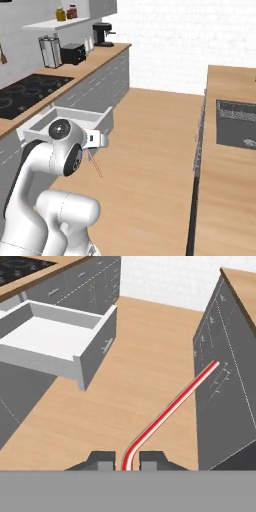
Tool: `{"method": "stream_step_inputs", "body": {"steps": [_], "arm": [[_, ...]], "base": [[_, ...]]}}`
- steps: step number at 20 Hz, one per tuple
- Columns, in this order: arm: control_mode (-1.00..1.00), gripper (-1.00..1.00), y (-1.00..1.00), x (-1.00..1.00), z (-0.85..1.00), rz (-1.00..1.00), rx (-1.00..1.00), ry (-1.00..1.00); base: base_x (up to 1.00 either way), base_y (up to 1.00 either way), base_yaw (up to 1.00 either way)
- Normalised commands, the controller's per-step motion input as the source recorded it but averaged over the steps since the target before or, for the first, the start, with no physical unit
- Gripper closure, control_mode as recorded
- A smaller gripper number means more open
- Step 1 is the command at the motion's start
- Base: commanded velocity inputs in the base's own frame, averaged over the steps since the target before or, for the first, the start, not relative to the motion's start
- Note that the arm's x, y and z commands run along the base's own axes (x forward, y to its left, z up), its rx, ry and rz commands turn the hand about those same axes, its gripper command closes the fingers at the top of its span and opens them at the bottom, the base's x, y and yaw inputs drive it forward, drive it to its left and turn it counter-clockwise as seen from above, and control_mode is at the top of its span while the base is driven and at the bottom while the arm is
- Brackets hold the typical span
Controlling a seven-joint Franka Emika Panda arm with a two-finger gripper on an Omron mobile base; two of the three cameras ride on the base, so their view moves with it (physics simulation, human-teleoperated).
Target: Take a straw from the drawer in front and place it inside the glass cup on the dining counter.
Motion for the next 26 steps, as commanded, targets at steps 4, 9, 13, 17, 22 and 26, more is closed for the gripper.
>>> {"method": "stream_step_inputs", "body": {"steps": [4,9,13,17,22,26], "arm": [[1.0,1.0,0.0,0.0,0.0,0.0,0.0,0.0],[1.0,1.0,0.0,0.0,0.0,0.0,0.0,0.0],[1.0,1.0,0.0,0.0,0.0,0.0,0.0,0.0],[1.0,1.0,0.0,0.0,0.0,0.0,0.0,0.0],[1.0,1.0,0.0,0.0,0.0,0.0,0.0,0.0],[1.0,1.0,0.0,0.0,0.0,0.0,0.0,0.0]], "base": [[-1.0,-0.12,-0.11],[-0.98,-0.12,-0.11],[-0.88,-0.15,-0.12],[-0.58,-0.33,-0.13],[-0.03,-0.74,-0.16],[0.0,-0.95,-0.14]]}}
